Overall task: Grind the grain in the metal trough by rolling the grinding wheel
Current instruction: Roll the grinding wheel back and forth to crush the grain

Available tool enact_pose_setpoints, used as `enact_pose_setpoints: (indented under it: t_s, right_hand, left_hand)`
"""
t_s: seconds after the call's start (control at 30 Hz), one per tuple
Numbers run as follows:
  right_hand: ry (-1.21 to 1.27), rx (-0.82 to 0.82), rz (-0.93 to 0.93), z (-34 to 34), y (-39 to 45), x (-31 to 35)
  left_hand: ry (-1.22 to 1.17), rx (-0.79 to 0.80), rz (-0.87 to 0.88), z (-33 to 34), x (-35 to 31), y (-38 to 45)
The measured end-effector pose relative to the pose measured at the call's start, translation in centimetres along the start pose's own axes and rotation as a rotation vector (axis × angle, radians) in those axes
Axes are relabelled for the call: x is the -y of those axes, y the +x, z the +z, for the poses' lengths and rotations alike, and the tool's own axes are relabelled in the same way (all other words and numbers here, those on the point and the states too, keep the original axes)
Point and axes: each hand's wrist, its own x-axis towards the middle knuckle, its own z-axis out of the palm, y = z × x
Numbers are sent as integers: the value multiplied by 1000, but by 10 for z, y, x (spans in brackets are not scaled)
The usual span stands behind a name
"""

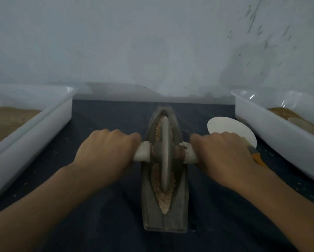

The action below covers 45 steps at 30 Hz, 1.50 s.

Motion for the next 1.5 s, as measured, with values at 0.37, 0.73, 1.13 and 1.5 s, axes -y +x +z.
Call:
enact_pose_setpoints:
  t_s: [0.37, 0.73, 1.13, 1.5]
  right_hand:
    - [-12, 14, 103, 29, 56, -13]
    - [58, 41, 93, 6, 16, -1]
    - [121, 78, 15, 4, 20, -6]
    - [-25, 11, 116, 31, 54, -9]
  left_hand:
    - [-18, 18, -178, 31, -2, 50]
    - [36, -15, -77, 13, -6, 17]
    - [-89, 93, -96, 10, -3, 20]
    - [-27, -26, -198, 34, -4, 45]
